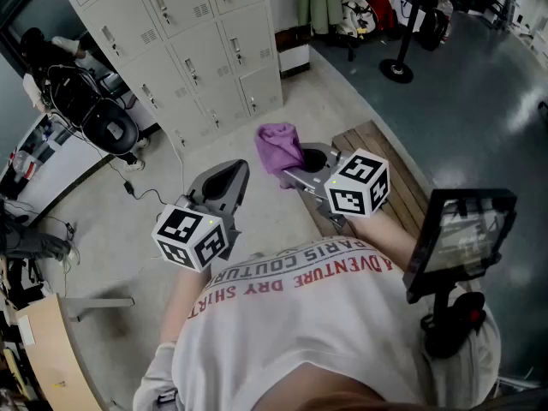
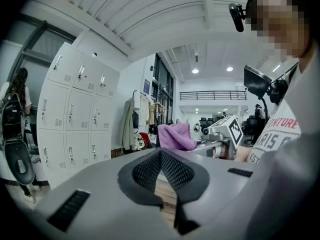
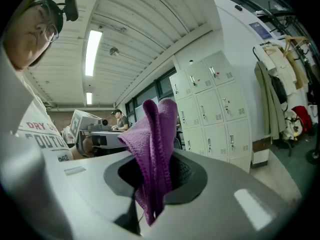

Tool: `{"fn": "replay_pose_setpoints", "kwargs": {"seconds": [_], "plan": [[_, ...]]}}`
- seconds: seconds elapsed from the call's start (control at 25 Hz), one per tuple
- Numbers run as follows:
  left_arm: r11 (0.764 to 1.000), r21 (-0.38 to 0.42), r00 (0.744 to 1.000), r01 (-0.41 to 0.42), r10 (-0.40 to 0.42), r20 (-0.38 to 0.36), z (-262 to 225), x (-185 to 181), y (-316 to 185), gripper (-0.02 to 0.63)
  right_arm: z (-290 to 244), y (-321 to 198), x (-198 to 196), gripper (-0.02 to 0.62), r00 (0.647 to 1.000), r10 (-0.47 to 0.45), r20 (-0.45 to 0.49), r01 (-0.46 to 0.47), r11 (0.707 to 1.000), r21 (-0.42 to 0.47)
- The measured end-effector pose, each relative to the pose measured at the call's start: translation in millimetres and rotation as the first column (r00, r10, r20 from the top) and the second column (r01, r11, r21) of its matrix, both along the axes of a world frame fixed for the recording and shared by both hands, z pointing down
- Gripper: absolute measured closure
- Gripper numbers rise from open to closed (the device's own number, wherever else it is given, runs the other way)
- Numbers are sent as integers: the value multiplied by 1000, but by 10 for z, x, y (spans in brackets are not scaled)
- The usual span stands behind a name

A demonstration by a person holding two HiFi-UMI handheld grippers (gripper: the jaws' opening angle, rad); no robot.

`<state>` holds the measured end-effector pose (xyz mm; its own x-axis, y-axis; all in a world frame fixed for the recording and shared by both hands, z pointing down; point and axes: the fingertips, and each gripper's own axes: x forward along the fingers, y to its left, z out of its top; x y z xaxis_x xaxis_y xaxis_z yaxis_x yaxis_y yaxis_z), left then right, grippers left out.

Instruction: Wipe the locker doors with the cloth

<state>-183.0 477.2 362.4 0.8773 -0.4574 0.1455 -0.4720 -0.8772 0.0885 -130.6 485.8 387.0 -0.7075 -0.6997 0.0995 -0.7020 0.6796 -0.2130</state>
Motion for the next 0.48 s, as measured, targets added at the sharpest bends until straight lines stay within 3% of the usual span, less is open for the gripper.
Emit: {"fn": "replay_pose_setpoints", "kwargs": {"seconds": [0.48], "plan": [[1000, -7, 1000, -14, 14, 2, 52, 61, -34, 603, 61, -38, 30, 517, 1000, 3, 8, -3, 1000, -15]]}}
